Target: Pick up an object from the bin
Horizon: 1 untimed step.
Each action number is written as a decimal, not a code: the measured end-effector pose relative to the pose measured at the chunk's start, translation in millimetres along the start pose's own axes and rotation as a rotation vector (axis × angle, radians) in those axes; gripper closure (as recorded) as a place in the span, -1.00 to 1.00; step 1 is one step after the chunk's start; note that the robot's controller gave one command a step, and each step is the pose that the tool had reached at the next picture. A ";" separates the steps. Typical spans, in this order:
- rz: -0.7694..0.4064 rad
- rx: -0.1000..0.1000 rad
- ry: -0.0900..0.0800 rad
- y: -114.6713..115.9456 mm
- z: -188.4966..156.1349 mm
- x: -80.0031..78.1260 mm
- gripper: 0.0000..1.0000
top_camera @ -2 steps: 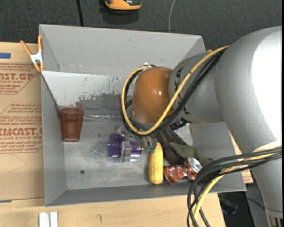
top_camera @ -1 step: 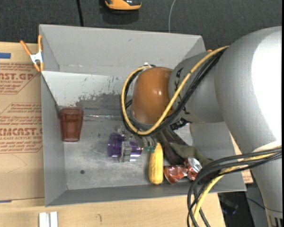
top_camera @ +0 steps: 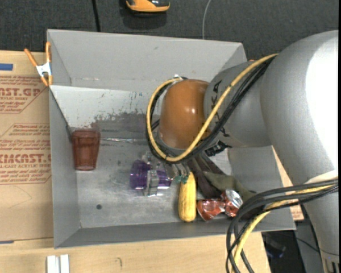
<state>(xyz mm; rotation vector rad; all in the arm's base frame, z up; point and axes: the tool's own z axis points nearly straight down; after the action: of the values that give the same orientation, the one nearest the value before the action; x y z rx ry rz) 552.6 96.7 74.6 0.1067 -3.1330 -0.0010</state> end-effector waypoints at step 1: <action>0.000 0.001 0.003 0.0 -22.2 1.2 1.00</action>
Offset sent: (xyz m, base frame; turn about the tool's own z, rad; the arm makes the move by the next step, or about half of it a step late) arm -0.0002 0.0001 0.0902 0.0000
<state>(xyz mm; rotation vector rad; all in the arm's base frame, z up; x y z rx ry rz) 551.5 96.6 96.9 0.1065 -3.1300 0.0001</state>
